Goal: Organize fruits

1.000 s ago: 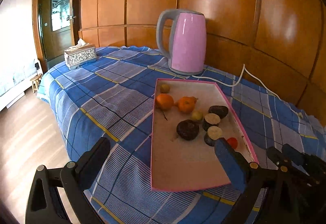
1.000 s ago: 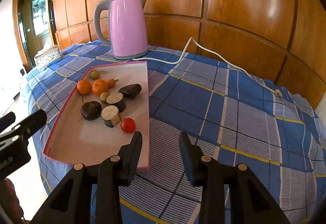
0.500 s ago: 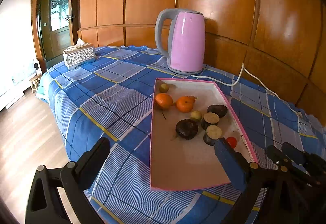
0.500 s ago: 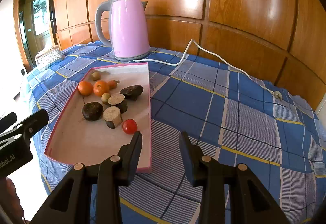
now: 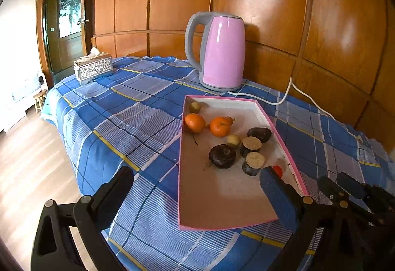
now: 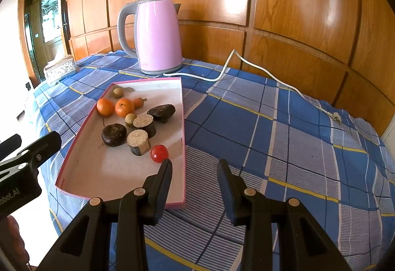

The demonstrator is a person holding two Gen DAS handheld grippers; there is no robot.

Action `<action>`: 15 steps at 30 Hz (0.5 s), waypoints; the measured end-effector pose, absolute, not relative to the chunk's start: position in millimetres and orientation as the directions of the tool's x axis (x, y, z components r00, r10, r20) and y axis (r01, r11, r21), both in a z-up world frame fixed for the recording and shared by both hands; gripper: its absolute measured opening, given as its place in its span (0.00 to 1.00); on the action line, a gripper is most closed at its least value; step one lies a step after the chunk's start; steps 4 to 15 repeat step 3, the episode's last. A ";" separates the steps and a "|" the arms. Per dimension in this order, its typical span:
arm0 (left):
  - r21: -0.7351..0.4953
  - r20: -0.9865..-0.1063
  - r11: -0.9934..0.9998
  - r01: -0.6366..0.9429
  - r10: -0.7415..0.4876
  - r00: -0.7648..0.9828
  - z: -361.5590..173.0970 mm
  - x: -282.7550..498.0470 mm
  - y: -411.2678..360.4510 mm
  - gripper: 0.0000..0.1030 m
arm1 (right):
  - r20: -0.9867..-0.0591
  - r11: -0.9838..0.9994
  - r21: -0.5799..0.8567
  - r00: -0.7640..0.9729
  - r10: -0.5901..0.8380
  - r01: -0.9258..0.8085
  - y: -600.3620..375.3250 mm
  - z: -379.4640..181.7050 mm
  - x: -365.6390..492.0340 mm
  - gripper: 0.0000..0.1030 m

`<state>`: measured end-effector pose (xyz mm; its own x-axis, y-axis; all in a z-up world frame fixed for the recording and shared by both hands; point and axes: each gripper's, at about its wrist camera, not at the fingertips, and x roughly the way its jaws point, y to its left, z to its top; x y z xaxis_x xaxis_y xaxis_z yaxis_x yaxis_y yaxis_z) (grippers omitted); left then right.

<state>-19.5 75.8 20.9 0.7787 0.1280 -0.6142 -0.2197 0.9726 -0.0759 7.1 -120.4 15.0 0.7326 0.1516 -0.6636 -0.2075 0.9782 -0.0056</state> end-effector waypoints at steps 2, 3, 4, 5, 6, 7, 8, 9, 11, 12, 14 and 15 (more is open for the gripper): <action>-0.083 -0.618 0.972 -0.219 0.122 0.777 20.3 -18.6 76.3 1.00 | -0.664 0.978 -0.006 0.732 0.151 -0.208 -120.4 14.9 7.4 0.37; -0.085 -0.623 0.973 -0.217 0.118 0.773 19.5 -17.7 76.3 1.00 | -0.664 0.978 -0.005 0.732 0.153 -0.208 -120.5 14.9 7.4 0.37; -0.085 -0.623 0.973 -0.217 0.118 0.773 19.5 -17.7 76.3 1.00 | -0.664 0.978 -0.005 0.732 0.153 -0.208 -120.5 14.9 7.4 0.37; -0.085 -0.623 0.973 -0.217 0.118 0.773 19.5 -17.7 76.3 1.00 | -0.664 0.978 -0.005 0.732 0.153 -0.208 -120.5 14.9 7.4 0.37; -0.085 -0.623 0.973 -0.217 0.118 0.773 19.5 -17.7 76.3 1.00 | -0.664 0.978 -0.005 0.732 0.153 -0.208 -120.5 14.9 7.4 0.37; -0.085 -0.623 0.973 -0.217 0.118 0.773 19.5 -17.7 76.3 1.00 | -0.664 0.978 -0.005 0.732 0.153 -0.208 -120.5 14.9 7.4 0.37; -0.085 -0.623 0.973 -0.217 0.118 0.773 19.5 -17.7 76.3 1.00 | -0.664 0.978 -0.005 0.732 0.153 -0.208 -120.5 14.9 7.4 0.37; -0.085 -0.623 0.973 -0.217 0.118 0.773 19.5 -17.7 76.3 1.00 | -0.664 0.978 -0.005 0.732 0.153 -0.208 -120.5 14.9 7.4 0.37; -0.085 -0.623 0.973 -0.217 0.118 0.773 19.5 -17.7 76.3 1.00 | -0.664 0.978 -0.005 0.732 0.153 -0.208 -120.5 14.9 7.4 0.37; -0.085 -0.623 0.973 -0.217 0.118 0.773 19.5 -17.7 76.3 1.00 | -0.664 0.978 -0.005 0.732 0.153 -0.208 -120.5 14.9 7.4 0.37; -0.085 -0.623 0.973 -0.217 0.118 0.773 19.5 -17.7 76.3 1.00 | -0.664 0.978 -0.005 0.732 0.153 -0.208 -120.5 14.9 7.4 0.37; -0.085 -0.623 0.973 -0.217 0.118 0.773 19.5 -17.7 76.3 1.00 | -0.664 0.978 -0.005 0.732 0.153 -0.208 -120.5 14.9 7.4 0.37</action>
